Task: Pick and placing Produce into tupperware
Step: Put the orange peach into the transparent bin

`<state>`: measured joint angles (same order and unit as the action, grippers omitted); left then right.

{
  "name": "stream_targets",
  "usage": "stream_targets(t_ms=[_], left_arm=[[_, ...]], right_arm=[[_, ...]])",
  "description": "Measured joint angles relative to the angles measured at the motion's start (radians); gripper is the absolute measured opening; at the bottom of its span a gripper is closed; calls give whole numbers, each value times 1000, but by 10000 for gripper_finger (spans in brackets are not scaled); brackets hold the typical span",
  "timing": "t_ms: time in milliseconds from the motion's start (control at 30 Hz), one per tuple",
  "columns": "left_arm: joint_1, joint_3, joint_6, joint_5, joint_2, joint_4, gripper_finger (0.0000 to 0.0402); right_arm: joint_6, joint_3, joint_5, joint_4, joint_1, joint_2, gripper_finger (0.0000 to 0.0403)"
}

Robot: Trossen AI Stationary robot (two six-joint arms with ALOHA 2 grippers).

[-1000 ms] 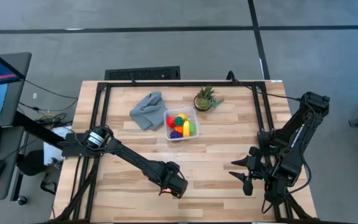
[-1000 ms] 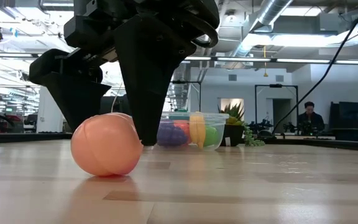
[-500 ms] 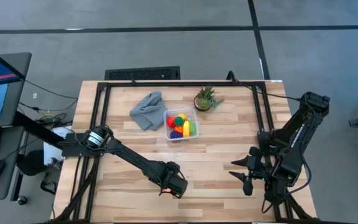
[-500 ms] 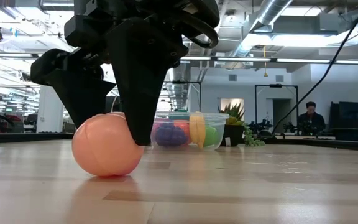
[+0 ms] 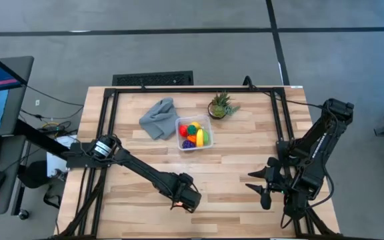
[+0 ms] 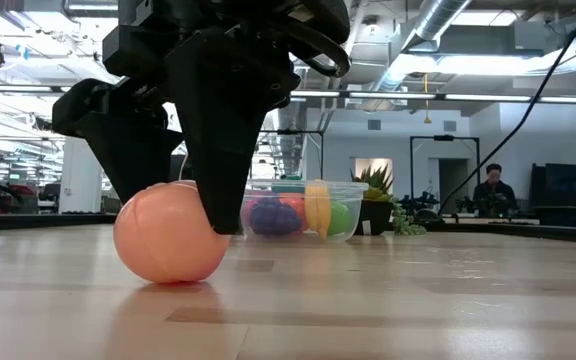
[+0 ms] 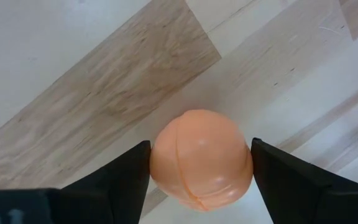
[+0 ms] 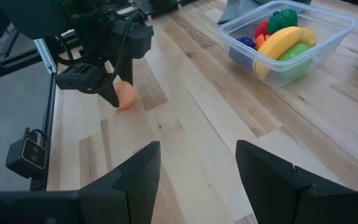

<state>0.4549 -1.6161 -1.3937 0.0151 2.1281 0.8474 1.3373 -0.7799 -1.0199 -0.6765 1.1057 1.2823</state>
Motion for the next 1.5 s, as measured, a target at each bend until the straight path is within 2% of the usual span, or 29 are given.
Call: stream_targets(t_ms=[267,833,1200,1500], left_arm=[[-1,-47,33,-10,0,16,248],[-41,-276,211,-172,0,144,248],[-47,-359,274,-241,0,184,248],[-47,-435,339,-335,0,210,247]], right_arm=[[0,0,0,0,0,0,234],[18,0,1,3,0,0,234],[26,0,1,6,0,0,234],[32,0,1,7,0,0,234]])
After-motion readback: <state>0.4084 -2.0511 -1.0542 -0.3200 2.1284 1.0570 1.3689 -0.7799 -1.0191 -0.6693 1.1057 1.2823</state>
